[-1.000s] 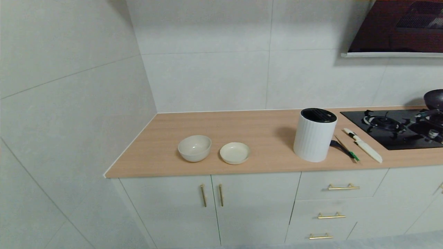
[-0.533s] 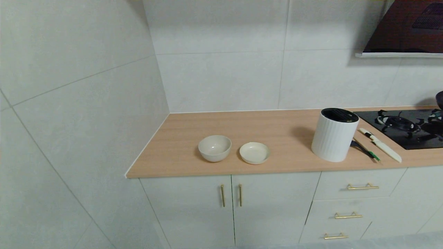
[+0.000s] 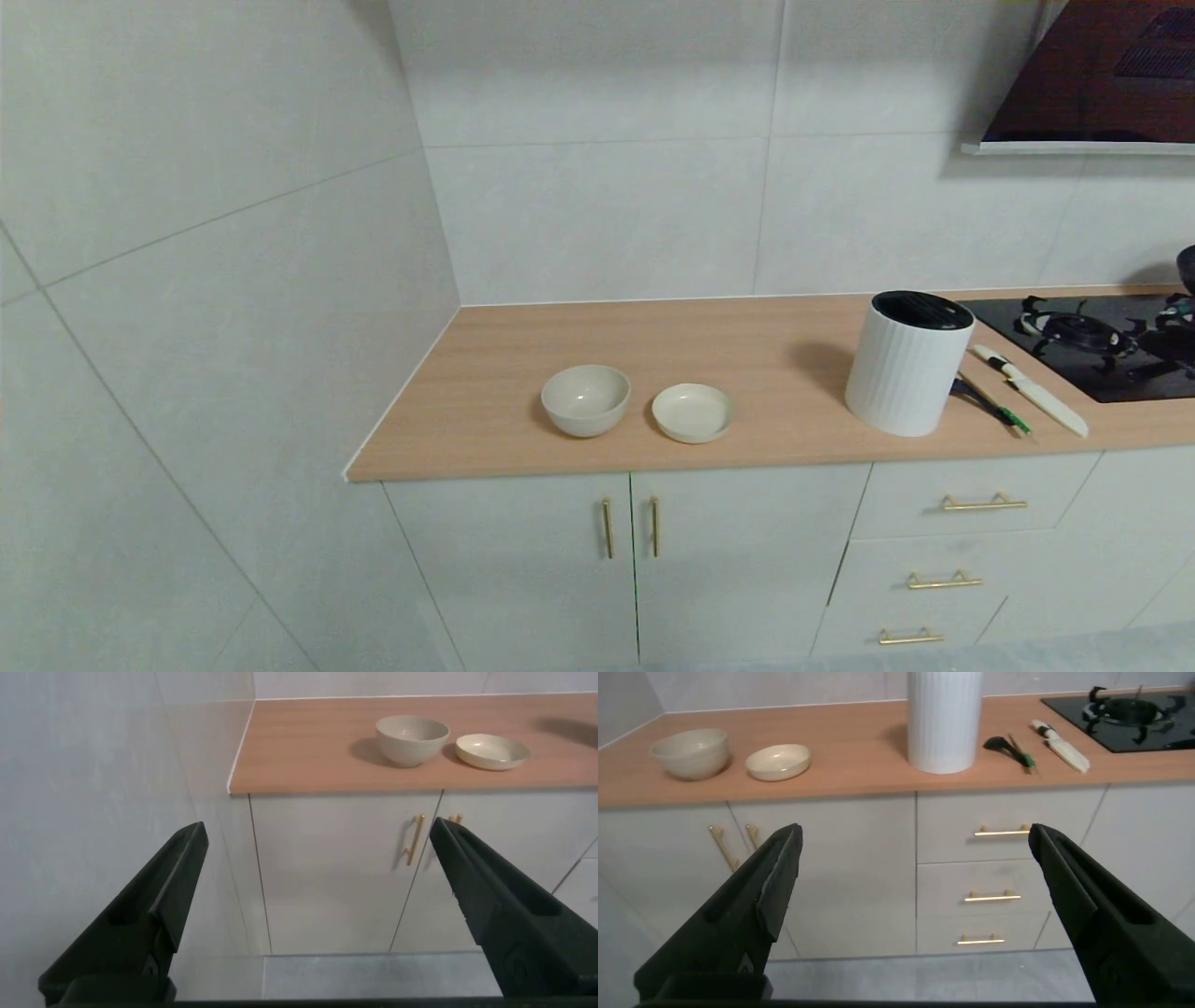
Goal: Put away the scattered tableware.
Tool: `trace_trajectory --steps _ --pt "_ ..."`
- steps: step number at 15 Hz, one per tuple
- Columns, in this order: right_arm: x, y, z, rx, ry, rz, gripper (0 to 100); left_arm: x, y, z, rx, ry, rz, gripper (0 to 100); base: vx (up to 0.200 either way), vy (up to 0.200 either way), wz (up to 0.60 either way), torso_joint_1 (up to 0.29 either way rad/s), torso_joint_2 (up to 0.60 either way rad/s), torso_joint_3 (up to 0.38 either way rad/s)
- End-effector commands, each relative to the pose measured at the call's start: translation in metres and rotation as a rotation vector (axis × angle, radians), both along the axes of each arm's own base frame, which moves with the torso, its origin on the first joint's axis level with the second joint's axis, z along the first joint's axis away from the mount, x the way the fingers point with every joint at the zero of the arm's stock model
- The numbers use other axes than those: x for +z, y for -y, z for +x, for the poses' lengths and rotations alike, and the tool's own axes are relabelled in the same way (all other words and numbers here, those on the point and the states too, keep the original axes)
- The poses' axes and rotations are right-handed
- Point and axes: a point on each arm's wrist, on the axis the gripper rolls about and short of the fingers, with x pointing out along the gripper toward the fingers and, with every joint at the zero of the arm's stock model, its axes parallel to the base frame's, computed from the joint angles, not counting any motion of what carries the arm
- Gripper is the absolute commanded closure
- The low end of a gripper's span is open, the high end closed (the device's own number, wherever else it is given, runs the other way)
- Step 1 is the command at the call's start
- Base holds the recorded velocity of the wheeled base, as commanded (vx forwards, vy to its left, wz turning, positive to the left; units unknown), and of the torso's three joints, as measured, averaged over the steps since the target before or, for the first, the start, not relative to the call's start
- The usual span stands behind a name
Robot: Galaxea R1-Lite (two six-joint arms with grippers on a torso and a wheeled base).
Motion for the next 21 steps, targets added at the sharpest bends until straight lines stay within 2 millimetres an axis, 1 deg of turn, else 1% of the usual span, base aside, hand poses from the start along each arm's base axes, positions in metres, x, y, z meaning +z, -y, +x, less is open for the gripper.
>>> trace_trajectory --steps 1,5,8,14,21 --pt "0.0000 0.0000 0.0000 0.000 0.000 0.000 0 0.0001 0.0000 0.0000 0.000 0.000 0.000 0 0.000 0.000 0.00 0.000 0.00 0.000" --pt "0.0001 0.0000 0.0001 0.000 -0.001 0.000 0 -0.0004 0.0000 0.0001 0.000 -0.001 0.000 0 0.000 0.000 0.00 -0.009 0.01 0.014" --pt "0.0001 0.0000 0.0001 0.000 -0.001 0.000 0 0.0001 0.0000 0.0000 0.000 0.000 0.000 0 0.000 0.000 0.00 -0.142 0.32 0.167" --pt "0.0000 0.0000 0.0000 0.000 0.000 0.000 0 0.0001 0.0000 0.0000 0.000 0.000 0.000 0 0.000 0.000 0.00 -0.177 0.39 0.212" --pt "0.0000 0.0000 0.0000 0.000 0.000 0.000 0 0.0001 0.0000 0.0000 0.000 0.000 0.000 0 0.000 0.000 0.00 -0.245 0.55 0.304"
